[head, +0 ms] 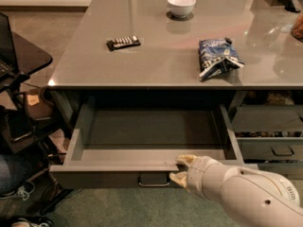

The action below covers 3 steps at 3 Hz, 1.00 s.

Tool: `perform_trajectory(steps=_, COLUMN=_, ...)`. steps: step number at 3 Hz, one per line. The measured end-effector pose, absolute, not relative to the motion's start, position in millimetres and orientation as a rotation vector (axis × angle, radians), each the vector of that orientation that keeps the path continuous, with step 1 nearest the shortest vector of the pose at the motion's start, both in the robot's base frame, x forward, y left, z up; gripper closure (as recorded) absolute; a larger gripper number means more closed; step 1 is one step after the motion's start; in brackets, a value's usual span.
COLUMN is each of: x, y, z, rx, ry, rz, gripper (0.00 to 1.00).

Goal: Open top drawer

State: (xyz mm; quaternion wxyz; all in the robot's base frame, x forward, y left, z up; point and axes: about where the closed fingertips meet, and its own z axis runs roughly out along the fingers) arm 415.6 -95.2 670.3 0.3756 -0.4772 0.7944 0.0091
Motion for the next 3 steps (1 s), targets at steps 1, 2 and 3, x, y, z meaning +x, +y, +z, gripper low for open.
perform_trajectory(steps=1, x=415.6, y=-94.8, z=673.5, rx=-1.221, ry=2.033, rz=0.023, gripper=1.00)
perform_trajectory(steps=2, x=409.9, y=-96.1, z=671.6, rx=-1.213, ry=2.036, rz=0.022, gripper=1.00)
perform_trajectory(steps=3, x=409.9, y=-95.2, z=674.1, rx=-1.213, ry=2.036, rz=0.022, gripper=1.00)
